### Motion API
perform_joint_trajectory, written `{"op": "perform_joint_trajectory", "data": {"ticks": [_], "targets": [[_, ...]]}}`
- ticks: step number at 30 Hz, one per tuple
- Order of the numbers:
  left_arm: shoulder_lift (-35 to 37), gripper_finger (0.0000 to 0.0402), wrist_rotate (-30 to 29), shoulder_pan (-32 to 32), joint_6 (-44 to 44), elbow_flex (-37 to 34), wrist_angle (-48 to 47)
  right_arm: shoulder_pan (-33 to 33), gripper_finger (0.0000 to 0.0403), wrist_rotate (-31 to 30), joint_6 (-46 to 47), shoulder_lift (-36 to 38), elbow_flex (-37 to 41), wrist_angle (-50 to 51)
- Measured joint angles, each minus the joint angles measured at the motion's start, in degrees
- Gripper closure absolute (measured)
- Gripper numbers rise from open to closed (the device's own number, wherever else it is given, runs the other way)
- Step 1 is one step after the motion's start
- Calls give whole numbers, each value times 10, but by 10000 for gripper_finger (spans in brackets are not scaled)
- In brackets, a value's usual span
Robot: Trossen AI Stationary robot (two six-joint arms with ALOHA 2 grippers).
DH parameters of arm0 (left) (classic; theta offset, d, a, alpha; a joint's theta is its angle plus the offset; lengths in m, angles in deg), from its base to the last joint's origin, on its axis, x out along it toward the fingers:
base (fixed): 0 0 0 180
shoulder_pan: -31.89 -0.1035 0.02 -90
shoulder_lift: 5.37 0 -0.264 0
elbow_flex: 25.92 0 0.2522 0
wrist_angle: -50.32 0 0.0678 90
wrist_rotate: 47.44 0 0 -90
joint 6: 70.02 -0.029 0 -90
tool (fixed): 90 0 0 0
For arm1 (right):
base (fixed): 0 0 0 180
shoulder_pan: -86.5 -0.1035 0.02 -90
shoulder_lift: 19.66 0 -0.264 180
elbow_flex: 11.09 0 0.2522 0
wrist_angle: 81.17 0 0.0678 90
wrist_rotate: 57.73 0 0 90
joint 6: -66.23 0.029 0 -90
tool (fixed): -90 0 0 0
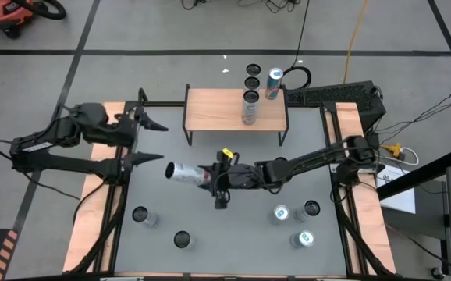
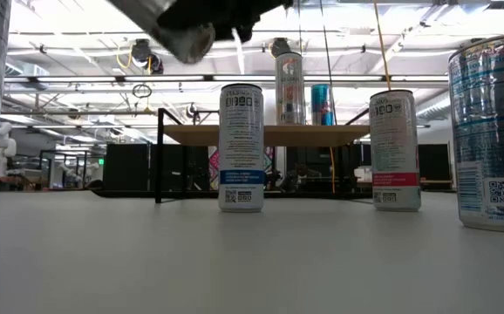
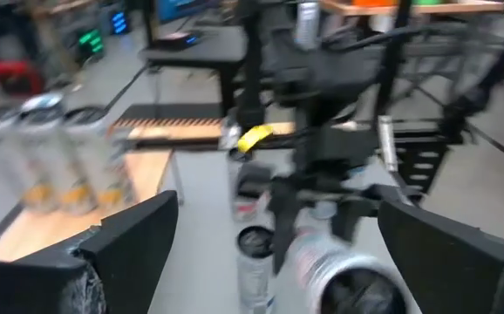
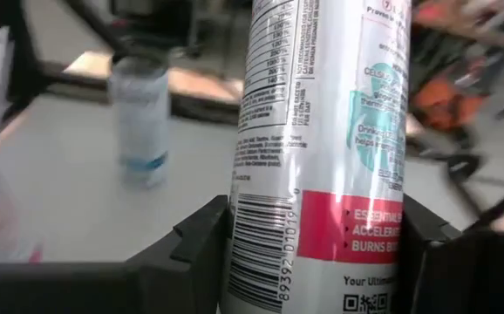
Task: Place canned beverage on shelf
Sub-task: Put the top left white pink soda can on the shelf
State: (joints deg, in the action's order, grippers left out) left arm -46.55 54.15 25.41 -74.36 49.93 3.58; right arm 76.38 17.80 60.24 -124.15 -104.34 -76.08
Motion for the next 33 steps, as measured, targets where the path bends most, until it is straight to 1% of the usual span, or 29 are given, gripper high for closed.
{"op": "perform_joint_trajectory", "data": {"ticks": [3, 5, 8, 11, 12, 14, 17, 19, 24, 29, 33], "targets": [[0, 6, 17, 13, -22, 0, 1, 7, 225, 72, 12, -2, 1, 20], [-4, 6, 17, 19, -32, -2, 3, 11, 224, 120, 15, -2, 9, -2], [-13, 6, 17, 29, -52, -7, 11, 22, 224, 188, 20, -1, 35, -83], [-27, 6, 18, 38, -68, -7, 19, 38, 224, 269, 36, -1, 64, -175], [-30, 6, 18, 42, -71, -7, 23, 43, 224, 285, 43, -1, 75, -209], [-37, 6, 26, 50, -82, -7, 37, 50, 224, 300, 57, -1, 99, -279], [-47, 6, 74, 60, -102, -7, 48, 57, 224, 325, 72, -1, 128, -347], [-52, 6, 92, 65, -114, -7, 51, 59, 223, 342, 79, -1, 136, -361], [-70, 6, 95, 70, -137, -7, 50, 59, 223, 346, 81, -1, 137, -370], [-98, 6, 146, 82, -175, -7, 40, 59, 223, 345, 93, -1, 137, -399], [-119, 6, 137, 89, -176, -7, 49, 61, 223, 357, 98, -1, 137, -409]]}}
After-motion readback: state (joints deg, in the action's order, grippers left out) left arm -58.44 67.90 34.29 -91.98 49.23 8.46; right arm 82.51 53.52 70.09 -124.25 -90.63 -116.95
